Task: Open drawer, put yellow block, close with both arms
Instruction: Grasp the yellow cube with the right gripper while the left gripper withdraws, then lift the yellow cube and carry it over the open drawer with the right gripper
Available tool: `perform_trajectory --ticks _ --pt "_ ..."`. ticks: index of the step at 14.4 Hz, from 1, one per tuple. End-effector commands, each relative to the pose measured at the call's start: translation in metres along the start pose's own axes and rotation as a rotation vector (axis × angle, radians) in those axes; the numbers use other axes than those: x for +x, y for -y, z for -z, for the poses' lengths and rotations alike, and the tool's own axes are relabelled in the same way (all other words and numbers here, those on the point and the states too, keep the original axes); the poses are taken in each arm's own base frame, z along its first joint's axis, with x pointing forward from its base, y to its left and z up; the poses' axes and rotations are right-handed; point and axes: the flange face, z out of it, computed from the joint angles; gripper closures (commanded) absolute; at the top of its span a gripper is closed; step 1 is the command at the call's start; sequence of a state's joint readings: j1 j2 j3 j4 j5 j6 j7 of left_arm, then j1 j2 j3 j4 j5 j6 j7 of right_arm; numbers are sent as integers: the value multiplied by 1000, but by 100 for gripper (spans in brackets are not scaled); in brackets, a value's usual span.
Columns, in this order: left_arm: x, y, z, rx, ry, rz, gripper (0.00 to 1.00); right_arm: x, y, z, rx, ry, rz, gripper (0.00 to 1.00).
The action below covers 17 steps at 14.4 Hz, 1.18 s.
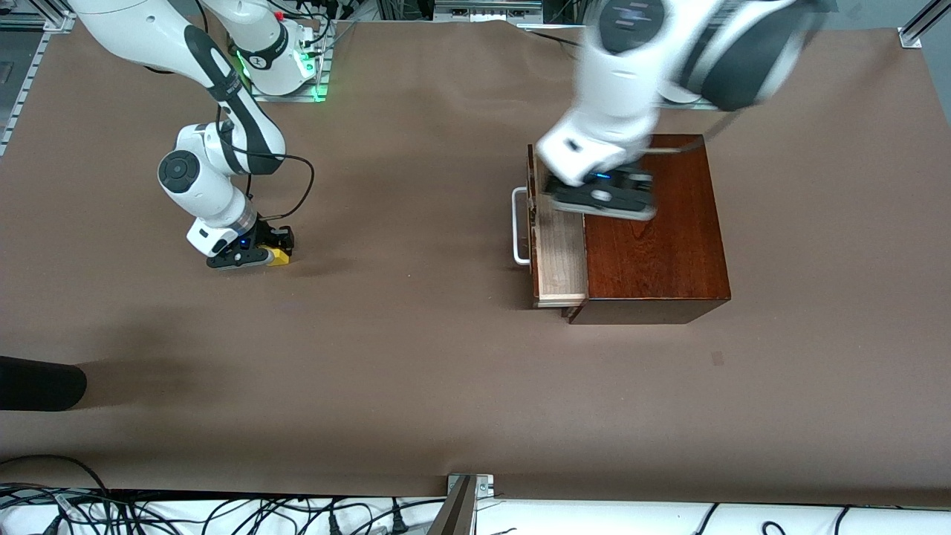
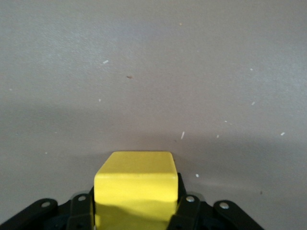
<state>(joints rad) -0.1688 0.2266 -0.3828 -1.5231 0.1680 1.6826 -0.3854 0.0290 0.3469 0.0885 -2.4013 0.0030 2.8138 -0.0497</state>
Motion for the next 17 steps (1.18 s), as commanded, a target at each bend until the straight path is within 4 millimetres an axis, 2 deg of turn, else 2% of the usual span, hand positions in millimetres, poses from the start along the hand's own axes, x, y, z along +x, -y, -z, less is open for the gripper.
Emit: perform_trajectory --ticks 1,5,7,10,12,15,17 --pt "-1 99 14 -94 54 -24 0 13 16 24 7 -37 22 100" --pt "3 199 -6 -102 78 -66 0 53 37 60 19 -30 95 100" --pt "0 238 -11 -106 79 -66 0 75 74 83 45 -65 152 100" --pt "-21 267 -5 -96 70 -41 0 111 124 124 73 -30 216 100" --pt "-41 282 -11 -98 82 -11 0 128 147 142 80 -7 229 100" --pt "-44 285 -16 -96 67 -6 0 141 215 159 101 -14 321 100" --pt "-45 285 -14 -95 64 -4 0 152 251 170 114 6 370 100"
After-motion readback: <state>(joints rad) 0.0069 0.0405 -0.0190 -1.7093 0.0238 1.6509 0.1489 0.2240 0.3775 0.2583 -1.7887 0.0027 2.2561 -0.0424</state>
